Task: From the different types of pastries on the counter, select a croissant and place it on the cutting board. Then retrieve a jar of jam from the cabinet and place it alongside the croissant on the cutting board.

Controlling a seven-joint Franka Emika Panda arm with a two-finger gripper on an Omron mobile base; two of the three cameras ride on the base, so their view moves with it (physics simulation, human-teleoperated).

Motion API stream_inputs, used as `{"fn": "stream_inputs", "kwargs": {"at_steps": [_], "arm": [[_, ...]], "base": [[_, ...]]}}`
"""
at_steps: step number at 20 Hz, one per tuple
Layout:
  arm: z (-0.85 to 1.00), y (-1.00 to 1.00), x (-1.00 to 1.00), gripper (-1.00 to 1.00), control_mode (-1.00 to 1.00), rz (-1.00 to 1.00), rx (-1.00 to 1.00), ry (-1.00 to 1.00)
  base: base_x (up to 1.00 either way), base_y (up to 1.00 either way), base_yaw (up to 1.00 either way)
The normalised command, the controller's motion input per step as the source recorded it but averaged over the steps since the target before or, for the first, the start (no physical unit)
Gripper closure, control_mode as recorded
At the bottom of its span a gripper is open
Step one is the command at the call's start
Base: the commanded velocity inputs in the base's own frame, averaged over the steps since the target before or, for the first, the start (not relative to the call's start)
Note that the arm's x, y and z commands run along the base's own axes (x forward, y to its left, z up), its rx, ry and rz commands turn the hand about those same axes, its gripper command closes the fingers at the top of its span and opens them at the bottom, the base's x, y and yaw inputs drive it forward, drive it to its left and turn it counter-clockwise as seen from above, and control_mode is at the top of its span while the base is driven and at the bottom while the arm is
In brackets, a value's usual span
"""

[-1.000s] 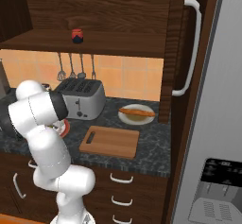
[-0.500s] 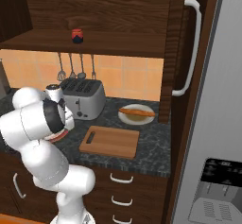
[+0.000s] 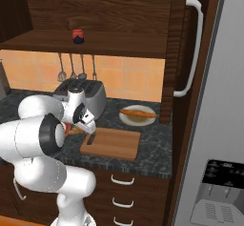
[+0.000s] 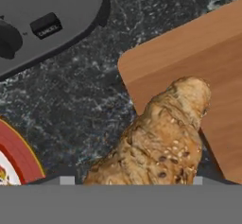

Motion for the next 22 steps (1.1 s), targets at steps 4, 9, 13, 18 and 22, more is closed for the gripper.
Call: {"fn": "stream_inputs", "kwargs": {"at_steps": [4,9,13,18,22], "arm": [[0.00,-1.00,0.00,1.00,-1.00,0.00,0.00,0.00],[-0.11,-0.91,0.00,1.00,-1.00,0.00,0.00,0.00],[-0.55,-0.61,0.00,1.00,-1.00,0.00,0.00,0.00],[-0.36,-0.47,0.01,-1.00,-1.00,0.00,0.00,0.00],[0.15,-0.34,0.02,-1.00,-1.00,0.00,0.00,-0.03]], "base": [[0.00,0.00,0.00],[0.00,0.00,0.00],[0.00,0.00,0.00],[0.00,0.00,0.00],[0.00,0.00,0.00]]}}
